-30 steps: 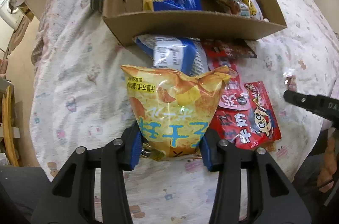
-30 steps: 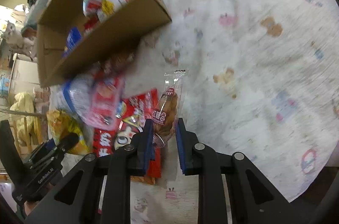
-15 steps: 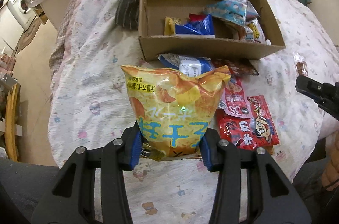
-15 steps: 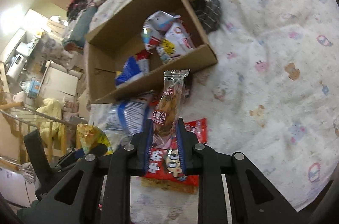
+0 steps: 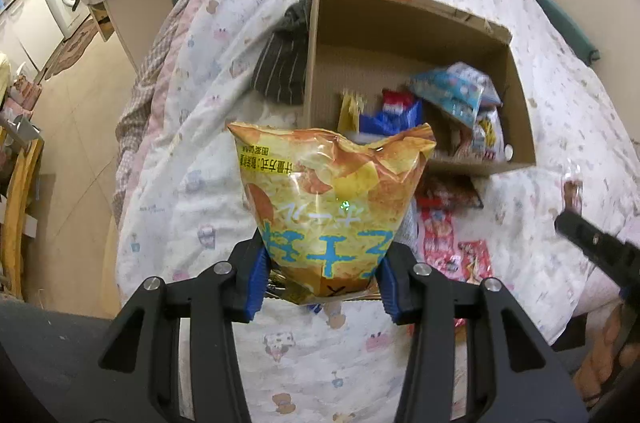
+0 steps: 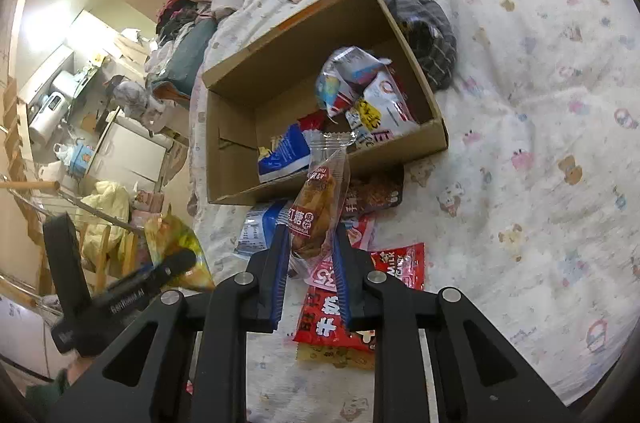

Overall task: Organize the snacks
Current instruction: 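Carry both snacks over the box and open both tools to release them inside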

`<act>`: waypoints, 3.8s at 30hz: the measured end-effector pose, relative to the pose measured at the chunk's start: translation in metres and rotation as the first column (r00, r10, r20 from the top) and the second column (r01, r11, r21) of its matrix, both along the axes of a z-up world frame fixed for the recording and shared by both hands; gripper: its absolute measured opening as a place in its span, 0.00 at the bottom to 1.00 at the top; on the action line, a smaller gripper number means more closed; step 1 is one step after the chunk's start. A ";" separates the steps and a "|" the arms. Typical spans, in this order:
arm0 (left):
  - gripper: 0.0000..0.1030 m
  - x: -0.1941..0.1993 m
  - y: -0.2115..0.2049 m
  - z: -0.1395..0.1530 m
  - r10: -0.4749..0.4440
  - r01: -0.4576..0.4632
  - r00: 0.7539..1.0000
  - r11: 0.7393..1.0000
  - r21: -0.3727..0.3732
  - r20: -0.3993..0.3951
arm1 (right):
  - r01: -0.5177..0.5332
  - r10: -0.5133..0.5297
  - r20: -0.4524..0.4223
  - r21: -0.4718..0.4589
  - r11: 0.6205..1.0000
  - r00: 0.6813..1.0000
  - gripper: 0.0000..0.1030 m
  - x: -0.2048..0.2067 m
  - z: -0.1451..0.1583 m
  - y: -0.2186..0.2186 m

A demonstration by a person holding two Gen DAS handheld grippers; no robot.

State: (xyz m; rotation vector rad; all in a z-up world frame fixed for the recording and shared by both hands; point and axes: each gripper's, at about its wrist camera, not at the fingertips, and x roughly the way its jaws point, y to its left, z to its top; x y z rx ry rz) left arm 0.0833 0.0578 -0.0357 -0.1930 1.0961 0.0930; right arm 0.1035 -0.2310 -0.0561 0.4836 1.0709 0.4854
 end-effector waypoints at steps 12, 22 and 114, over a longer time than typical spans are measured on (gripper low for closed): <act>0.40 0.033 -0.005 0.029 -0.034 0.031 0.997 0.999 0.043 0.067 | -0.006 0.005 0.049 0.005 1.000 0.999 0.21 0.014 0.025 0.011; 0.40 0.073 -0.004 0.054 -0.061 0.053 0.994 0.995 0.082 0.096 | -0.012 0.010 0.089 0.029 1.000 0.996 0.21 0.052 0.036 0.020; 0.60 0.176 -0.014 -0.015 -0.165 0.165 0.986 0.985 0.048 -0.004 | -0.076 0.064 -0.114 -0.108 0.991 0.991 0.25 0.137 -0.038 0.081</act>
